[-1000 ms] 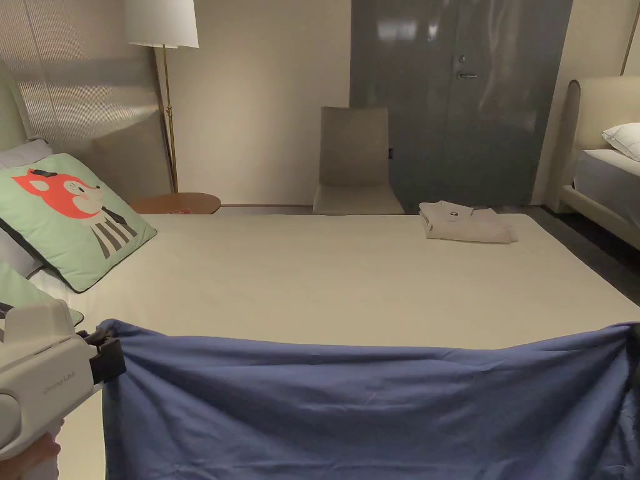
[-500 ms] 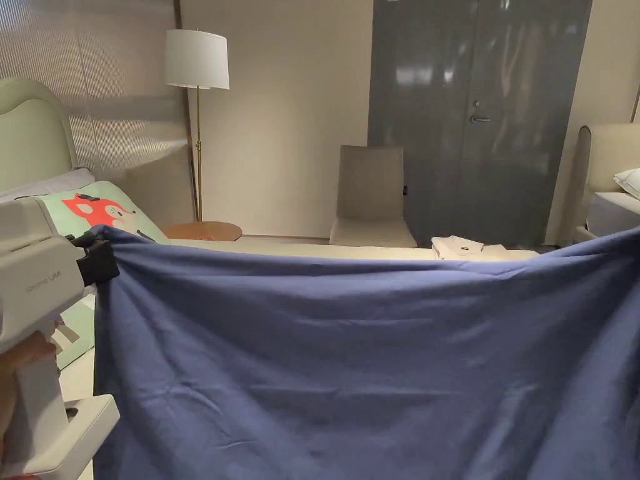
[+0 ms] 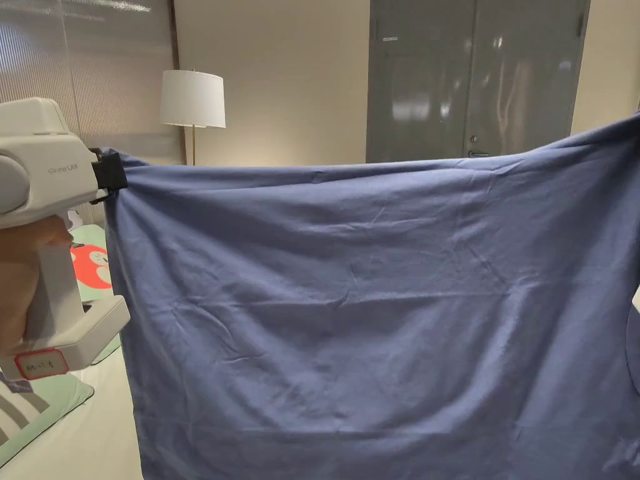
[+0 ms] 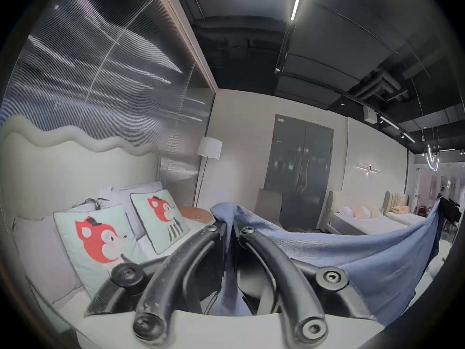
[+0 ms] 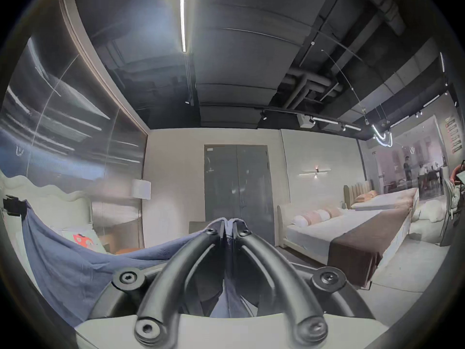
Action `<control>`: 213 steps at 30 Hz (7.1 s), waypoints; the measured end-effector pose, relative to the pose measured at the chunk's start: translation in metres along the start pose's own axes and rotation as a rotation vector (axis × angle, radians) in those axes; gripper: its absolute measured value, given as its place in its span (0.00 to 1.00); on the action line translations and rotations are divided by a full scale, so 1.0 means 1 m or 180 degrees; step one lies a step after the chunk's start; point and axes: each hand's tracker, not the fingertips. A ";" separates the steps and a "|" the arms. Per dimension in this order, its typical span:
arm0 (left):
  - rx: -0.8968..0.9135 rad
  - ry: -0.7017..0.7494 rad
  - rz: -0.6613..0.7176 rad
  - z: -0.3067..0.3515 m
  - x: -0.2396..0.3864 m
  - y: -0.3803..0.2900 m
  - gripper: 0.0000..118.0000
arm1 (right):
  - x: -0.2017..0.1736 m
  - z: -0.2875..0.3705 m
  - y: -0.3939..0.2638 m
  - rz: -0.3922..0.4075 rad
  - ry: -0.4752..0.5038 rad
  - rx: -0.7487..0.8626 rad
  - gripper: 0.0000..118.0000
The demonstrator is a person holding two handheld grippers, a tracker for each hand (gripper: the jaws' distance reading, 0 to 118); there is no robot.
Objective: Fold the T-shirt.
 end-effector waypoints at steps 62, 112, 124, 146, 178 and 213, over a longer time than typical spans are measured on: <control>-0.1619 0.0157 0.0029 0.171 -0.066 -0.267 0.02 | 0.043 0.233 -0.200 0.0043 0.0167 -0.1836 0.05; -0.1354 0.0006 -0.0259 0.254 -0.073 -0.323 0.00 | 0.039 0.343 -0.260 0.0166 -0.0226 -0.1668 0.01; -0.2327 -0.0145 -0.0197 0.264 -0.119 -0.406 0.91 | 0.041 0.356 -0.291 0.0242 -0.0182 -0.2036 0.01; -0.2435 -0.0197 -0.0144 0.256 -0.120 -0.411 0.06 | 0.073 0.365 -0.340 0.0227 -0.0004 -0.3062 0.88; -0.2433 0.0001 0.0144 0.026 -0.070 -0.362 0.06 | 0.079 0.149 -0.354 0.0025 -0.0131 -0.2867 0.03; -0.1628 -0.0138 -0.0257 0.104 -0.060 -0.331 0.00 | 0.048 0.189 -0.303 0.0380 -0.0129 -0.1951 0.01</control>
